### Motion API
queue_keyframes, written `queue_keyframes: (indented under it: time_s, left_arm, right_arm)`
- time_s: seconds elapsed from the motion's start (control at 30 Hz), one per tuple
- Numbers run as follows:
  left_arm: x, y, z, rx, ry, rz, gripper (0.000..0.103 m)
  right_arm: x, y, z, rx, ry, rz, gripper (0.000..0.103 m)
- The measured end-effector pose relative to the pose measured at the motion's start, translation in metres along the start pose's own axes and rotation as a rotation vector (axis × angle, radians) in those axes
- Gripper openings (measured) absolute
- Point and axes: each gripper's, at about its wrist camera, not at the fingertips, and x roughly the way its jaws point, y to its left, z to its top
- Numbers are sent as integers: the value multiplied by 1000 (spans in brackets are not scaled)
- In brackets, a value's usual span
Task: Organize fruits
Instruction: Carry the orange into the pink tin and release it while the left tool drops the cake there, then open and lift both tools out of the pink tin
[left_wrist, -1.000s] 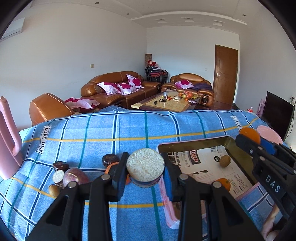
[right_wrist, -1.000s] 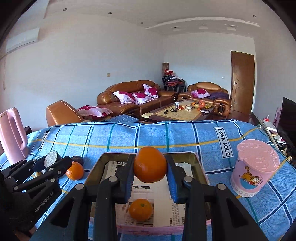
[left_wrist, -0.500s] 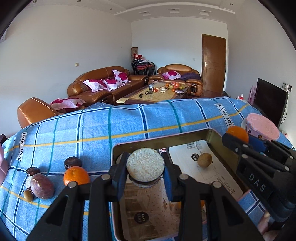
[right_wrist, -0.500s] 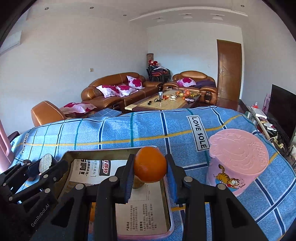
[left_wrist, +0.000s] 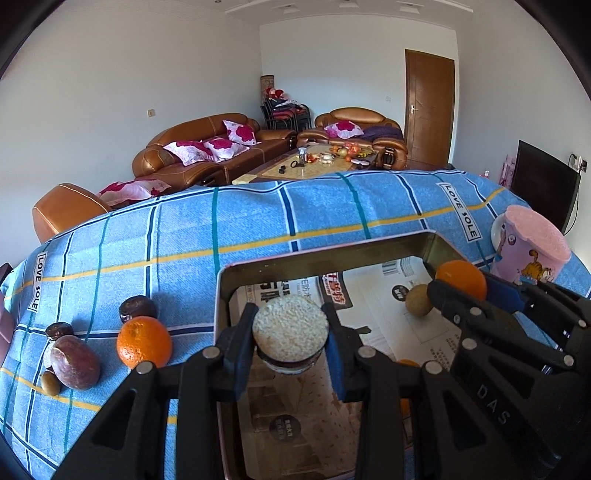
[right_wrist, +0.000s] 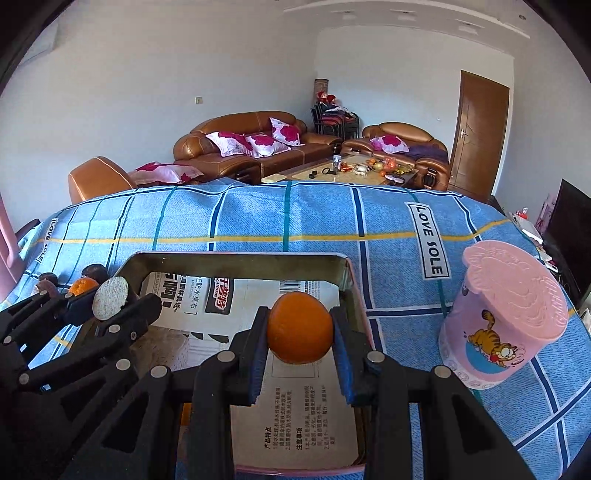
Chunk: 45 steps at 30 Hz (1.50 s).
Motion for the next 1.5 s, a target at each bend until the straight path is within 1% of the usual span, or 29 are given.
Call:
queue_keyframes:
  time_s: [0.2,0.33,0.4,0.47,0.53,0.6,0.63,0.7,0.73,0.77,0.8,0.87,0.93,1.0,1.2,1.3,1.37,1.4,1.43,1.5]
  left_arm:
    - [3,2,1,-11,14,-2,36]
    - [4,2,1,-13,20,-4,36]
    - [4,2,1,-11,22,-4,36]
    - [4,2,0,-13,23,-2,36]
    - [4,3,0,-18,20,5,37]
    - [3,3,1,-19,12,11,40]
    - [2,3,0,-18,6,15,44]
    - [-3,4,0,-23,-13,27,60]
    - [-6,5,0,-30,-31,29,64]
    - [-10,6,-1,-39,-52,29,75]
    - [-14,8,-1,-48,-74,27,89]
    - [-22,10,0,-57,-116,37,102]
    - [-29,11,2,-56,-154,46,103]
    - [-32,12,3,-51,-167,56,103]
    - [-35,25,2,-73,-170,92,103]
    - [-39,31,-1,-73,-184,121,103]
    - [-41,35,-3,-66,-197,148,103]
    - [-42,37,-4,-63,-202,161,103]
    - [-42,39,-5,-60,-204,173,103]
    - [-41,43,-8,-57,-197,192,103]
  right_arm:
    - [5,-4,0,38,35,56,35]
    - [10,-2,-3,45,72,71,35]
    - [9,-2,-3,46,68,77,36]
    - [8,-2,-3,51,65,86,38]
    - [8,-1,-3,51,65,82,49]
    - [6,-3,-3,57,51,79,51]
    - [3,-4,-2,63,40,79,52]
    - [-2,-8,0,78,10,68,52]
    - [-5,-11,1,91,-7,62,52]
    - [-8,-14,1,108,-29,61,52]
    - [-12,-18,2,127,-55,62,52]
    - [-20,-25,3,161,-110,67,53]
    - [-26,-27,4,179,-156,62,67]
    - [-31,-28,4,184,-197,43,73]
    - [-40,-30,4,200,-255,25,74]
    - [-51,-32,1,215,-329,16,74]
    - [-57,-31,0,210,-379,-9,78]
    - [-59,-30,-1,205,-392,-25,84]
    - [-59,-28,-2,199,-395,-39,86]
    - [-55,-24,-1,180,-377,-46,86]
